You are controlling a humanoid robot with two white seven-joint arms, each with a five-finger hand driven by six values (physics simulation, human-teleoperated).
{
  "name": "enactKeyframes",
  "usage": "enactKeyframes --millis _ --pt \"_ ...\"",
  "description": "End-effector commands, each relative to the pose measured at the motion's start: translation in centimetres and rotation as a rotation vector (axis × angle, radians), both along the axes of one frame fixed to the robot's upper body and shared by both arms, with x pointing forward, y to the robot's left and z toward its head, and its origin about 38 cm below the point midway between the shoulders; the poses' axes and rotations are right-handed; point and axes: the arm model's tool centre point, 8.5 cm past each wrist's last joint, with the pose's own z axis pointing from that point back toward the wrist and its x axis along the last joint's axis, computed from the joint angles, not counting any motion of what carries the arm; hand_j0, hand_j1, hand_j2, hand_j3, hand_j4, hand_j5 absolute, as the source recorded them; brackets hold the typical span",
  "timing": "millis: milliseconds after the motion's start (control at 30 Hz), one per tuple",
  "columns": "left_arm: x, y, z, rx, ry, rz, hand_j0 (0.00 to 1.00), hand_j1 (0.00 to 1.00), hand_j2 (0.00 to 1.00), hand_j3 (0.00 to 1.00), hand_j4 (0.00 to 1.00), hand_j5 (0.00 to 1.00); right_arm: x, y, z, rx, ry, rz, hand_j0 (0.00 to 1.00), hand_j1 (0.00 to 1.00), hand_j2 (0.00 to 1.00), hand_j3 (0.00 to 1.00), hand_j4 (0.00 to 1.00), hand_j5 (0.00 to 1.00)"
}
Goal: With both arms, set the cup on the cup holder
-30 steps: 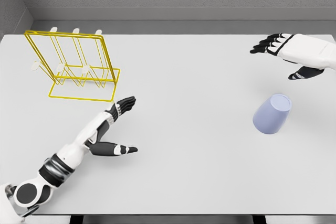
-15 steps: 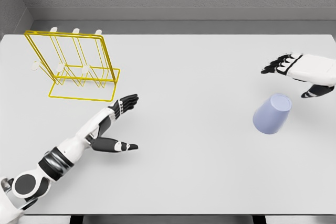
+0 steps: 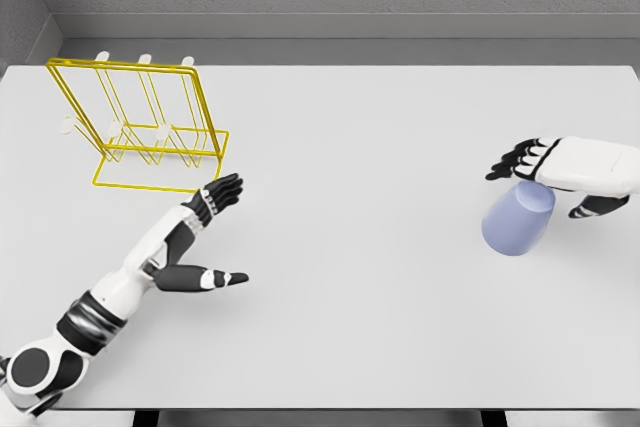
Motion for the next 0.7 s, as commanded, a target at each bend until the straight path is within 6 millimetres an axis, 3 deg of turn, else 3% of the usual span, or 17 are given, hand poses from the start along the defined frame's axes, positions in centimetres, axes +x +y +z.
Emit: enactKeyframes --millis 0,267,667 --pt "0.5 0.4 0.7 -0.005 -0.025 0.012 1.00 1.00 1.00 1.00 1.00 1.00 -0.1 0.2 0.0 0.002 0.004 0.004 1.00 1.00 1.00 1.00 1.00 1.00" --pt "0.7 0.3 0.1 0.045 0.059 0.042 1.00 1.00 1.00 1.00 1.00 1.00 0.1 0.0 0.5 0.003 -0.010 0.000 1.00 1.00 1.00 1.00 1.00 1.00" --pt "0.7 0.8 1.1 0.014 -0.007 0.034 1.00 1.00 1.00 1.00 1.00 1.00 -0.3 0.6 -0.4 0.018 0.007 0.013 1.00 1.00 1.00 1.00 1.00 1.00"
